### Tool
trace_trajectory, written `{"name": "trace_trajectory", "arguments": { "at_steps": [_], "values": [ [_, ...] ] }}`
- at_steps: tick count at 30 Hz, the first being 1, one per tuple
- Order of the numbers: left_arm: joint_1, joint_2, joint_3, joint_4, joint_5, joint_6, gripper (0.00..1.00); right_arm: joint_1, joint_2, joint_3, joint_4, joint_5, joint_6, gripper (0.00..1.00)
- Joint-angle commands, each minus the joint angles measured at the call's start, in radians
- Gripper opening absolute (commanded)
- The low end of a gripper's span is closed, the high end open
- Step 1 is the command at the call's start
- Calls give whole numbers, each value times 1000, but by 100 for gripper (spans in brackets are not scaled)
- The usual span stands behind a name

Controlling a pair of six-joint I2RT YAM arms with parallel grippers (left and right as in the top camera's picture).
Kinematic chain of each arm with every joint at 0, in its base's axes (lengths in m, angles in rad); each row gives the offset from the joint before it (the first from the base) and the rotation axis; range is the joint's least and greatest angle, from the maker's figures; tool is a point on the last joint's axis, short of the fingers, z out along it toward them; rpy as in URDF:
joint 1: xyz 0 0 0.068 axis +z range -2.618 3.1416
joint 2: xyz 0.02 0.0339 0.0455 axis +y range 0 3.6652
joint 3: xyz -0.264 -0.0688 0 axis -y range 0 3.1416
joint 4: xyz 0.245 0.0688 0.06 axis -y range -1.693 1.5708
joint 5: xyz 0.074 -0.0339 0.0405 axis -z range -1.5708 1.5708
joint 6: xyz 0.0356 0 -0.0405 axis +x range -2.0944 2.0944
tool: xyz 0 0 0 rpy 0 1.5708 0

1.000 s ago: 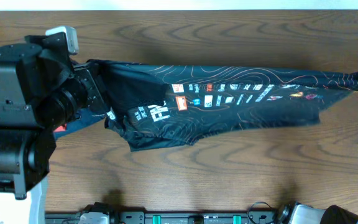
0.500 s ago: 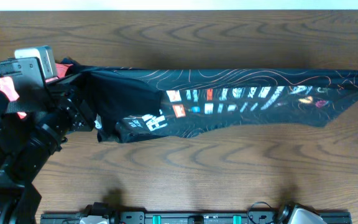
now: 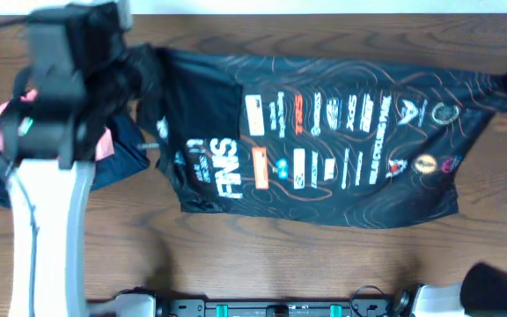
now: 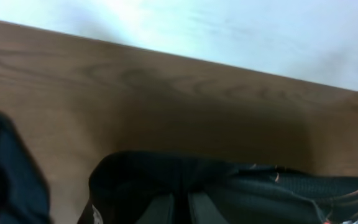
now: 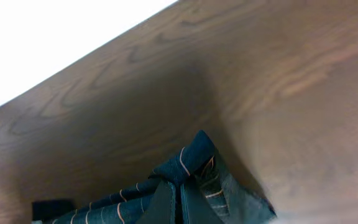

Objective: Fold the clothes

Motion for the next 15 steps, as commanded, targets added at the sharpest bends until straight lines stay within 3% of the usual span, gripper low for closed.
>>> {"name": "trace_trajectory", "arguments": {
  "at_steps": [1,7,10,15],
  "values": [
    [13,71,10,114,-42,13,6,21,54,7,124,-3,19,1],
    [13,122,11,496,-31,12,6,32,60,8,488,-22,151,1],
    [13,104,19,678,-32,7,6,27,38,8,589,23,237,1],
    [13,85,98,725,-30,-3,6,13,17,8,612,116,256,1]
  ]
}}
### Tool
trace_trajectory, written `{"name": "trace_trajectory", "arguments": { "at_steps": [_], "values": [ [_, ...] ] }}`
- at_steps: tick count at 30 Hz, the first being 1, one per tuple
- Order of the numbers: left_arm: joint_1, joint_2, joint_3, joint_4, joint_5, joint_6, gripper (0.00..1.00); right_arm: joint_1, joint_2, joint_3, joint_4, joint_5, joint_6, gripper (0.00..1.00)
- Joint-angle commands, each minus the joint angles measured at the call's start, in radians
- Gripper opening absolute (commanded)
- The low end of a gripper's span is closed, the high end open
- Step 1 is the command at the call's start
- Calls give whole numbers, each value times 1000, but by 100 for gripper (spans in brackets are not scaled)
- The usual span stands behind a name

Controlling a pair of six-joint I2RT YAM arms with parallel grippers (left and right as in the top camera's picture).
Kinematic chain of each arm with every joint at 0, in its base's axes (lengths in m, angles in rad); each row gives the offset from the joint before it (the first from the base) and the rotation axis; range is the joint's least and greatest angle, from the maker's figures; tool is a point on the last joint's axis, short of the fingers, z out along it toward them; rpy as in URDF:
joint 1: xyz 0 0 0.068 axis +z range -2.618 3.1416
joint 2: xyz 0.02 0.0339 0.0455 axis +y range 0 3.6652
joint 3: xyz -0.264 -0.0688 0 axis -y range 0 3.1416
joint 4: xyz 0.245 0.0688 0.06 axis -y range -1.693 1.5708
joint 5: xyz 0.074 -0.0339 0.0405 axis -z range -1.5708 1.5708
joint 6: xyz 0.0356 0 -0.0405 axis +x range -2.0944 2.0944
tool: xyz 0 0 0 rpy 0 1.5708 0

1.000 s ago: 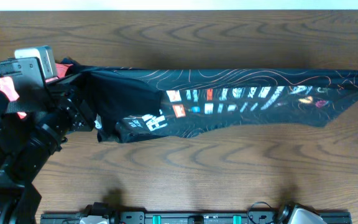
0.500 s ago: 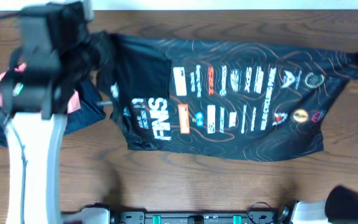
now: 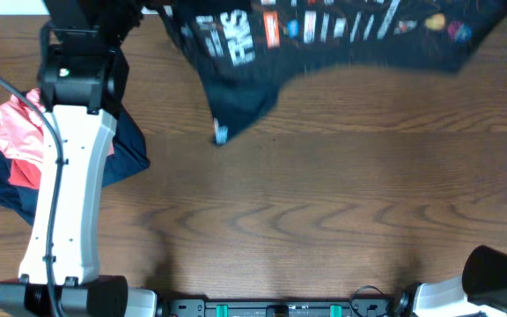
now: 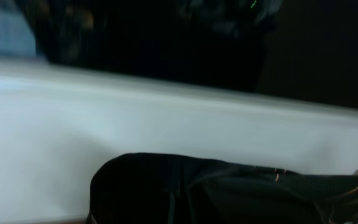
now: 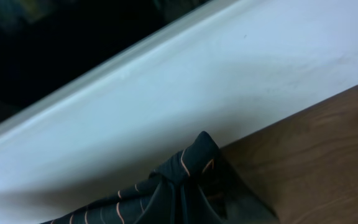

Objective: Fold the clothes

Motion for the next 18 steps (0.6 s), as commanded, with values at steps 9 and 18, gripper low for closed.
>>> {"name": "trace_trajectory", "arguments": {
  "at_steps": [9,18],
  "values": [
    [20,-49,72,-486,82,-1,6,-32,-5,13,-349,483,-50,1],
    [20,-31,10,-1090,81,60,6,-37,107,10,-785,641,-49,1]
  ]
}}
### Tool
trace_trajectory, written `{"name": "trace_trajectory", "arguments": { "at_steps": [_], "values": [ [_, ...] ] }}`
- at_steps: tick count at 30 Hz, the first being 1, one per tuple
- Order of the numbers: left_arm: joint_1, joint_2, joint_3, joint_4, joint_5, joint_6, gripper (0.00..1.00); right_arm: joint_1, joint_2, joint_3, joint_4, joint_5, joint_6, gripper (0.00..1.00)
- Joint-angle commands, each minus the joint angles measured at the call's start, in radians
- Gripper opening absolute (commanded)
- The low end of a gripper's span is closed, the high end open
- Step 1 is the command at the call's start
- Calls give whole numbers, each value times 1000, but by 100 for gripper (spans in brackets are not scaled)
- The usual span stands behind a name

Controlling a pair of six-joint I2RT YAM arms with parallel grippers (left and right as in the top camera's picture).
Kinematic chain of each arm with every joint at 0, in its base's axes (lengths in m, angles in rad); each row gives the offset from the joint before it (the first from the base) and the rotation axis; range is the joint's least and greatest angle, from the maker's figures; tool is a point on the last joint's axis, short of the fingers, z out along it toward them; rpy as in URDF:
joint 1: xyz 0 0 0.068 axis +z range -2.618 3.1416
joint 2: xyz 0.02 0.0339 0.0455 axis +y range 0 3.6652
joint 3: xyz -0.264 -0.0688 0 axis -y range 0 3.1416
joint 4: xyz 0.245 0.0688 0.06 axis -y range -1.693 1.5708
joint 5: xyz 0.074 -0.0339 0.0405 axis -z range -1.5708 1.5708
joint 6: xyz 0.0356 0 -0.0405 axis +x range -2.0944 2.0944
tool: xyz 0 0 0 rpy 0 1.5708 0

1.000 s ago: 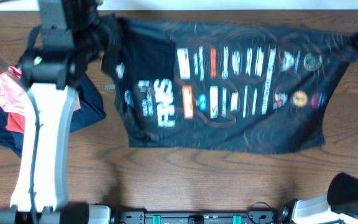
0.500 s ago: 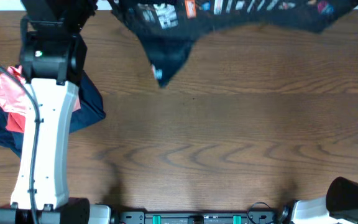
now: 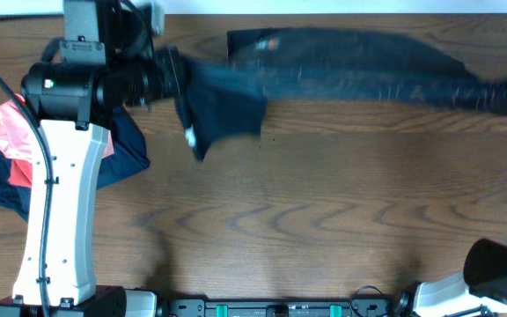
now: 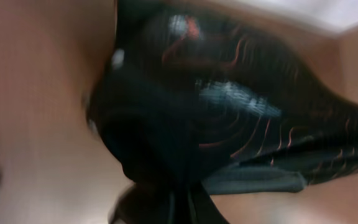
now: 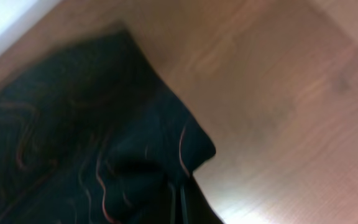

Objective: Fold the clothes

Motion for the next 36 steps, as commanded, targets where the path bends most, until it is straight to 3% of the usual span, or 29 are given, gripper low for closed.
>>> {"name": "trace_trajectory", "arguments": {
  "at_steps": [1,4,10,17,22,28,36],
  "values": [
    [27,10,-39,-102,-75,54,6,-36,61,-2,-92,204,-16,1],
    [26,10,-111,-181,-74,58,6,-40,100,-37,-205,207,-15,1],
    [11,10,-337,-244,-74,68,6,-48,107,-250,-230,207,34,1],
    [-15,8,-644,-234,-73,95,6,-49,107,-562,-160,207,83,1],
    [-14,-4,-746,-219,-73,121,6,-58,107,-708,-56,203,98,1],
    [-14,-15,-740,-85,9,120,6,-71,108,-745,40,180,97,1],
    [-14,-16,-739,234,71,82,6,-78,108,-745,224,115,77,1]
  ]
}}
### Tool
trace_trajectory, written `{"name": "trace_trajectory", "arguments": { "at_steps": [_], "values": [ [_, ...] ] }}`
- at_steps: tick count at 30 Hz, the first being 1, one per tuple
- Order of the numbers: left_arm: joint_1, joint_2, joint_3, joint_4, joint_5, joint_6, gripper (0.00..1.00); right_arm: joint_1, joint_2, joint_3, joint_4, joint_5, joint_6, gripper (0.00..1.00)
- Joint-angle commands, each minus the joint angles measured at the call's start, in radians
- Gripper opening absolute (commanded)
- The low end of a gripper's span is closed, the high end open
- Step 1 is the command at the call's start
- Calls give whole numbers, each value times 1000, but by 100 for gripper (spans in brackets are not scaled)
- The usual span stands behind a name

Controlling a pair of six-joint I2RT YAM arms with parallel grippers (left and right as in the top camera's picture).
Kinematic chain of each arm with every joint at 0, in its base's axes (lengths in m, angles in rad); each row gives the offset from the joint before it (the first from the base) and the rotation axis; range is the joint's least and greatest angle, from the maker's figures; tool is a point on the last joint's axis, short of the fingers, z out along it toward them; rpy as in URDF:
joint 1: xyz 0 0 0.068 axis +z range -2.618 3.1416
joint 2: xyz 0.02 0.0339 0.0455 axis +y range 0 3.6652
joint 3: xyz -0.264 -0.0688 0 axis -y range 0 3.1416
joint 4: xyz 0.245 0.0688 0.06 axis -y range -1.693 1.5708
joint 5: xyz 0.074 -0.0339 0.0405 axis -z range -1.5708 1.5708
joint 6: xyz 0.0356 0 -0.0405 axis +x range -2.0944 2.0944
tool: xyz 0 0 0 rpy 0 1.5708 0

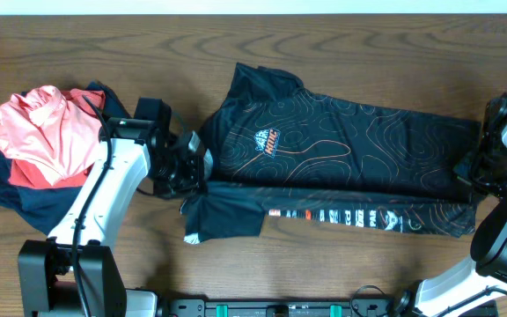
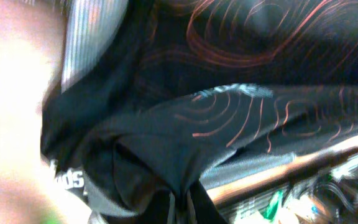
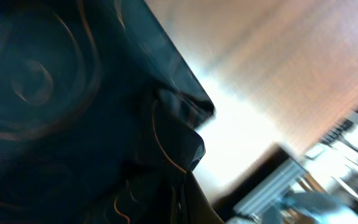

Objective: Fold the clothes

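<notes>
A black jersey point(image 1: 341, 141) with thin orange contour lines lies flat across the table, its orange crest point(image 1: 268, 141) facing up. Along its near edge a strip of printed logos point(image 1: 350, 216) and one sleeve point(image 1: 223, 218) stick out from under it. My left gripper point(image 1: 197, 173) is shut on the jersey's left edge; in the left wrist view the cloth point(image 2: 185, 143) bunches into the left gripper point(image 2: 180, 208). My right gripper point(image 1: 475, 174) is shut on the right edge, where the folded cloth point(image 3: 104, 124) runs into the right gripper point(image 3: 182, 202).
A pile of other clothes sits at the left, a coral garment point(image 1: 47, 132) on top of a navy one point(image 1: 25, 198). Wooden table point(image 1: 324, 273) shows in front of the jersey and along the far edge.
The jersey was stretched and blurred near the far edge between both grippers. Now it lies flat on the table, crest side up, with both grippers lower and nearer the front, still shut on it.
The jersey first hung spread between both grippers with its printed logo side showing. Then it was up at the far edge, then stretched in a band over the back of the table. Now it lies crest side up, the logo strip showing beneath.
</notes>
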Motion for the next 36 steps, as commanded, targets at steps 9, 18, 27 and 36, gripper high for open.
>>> {"name": "trace_trajectory", "arguments": {
  "at_steps": [9,18,27,36],
  "values": [
    [4,-8,10,325,92,-31,6,-15,2,2,162,-8,0,1],
    [3,37,10,448,92,-31,6,-19,2,2,183,-7,1,1],
    [-11,74,10,534,92,-31,6,-42,2,2,180,2,46,1],
    [-66,121,10,644,23,-31,63,-66,2,2,223,29,94,4]
  ]
}}
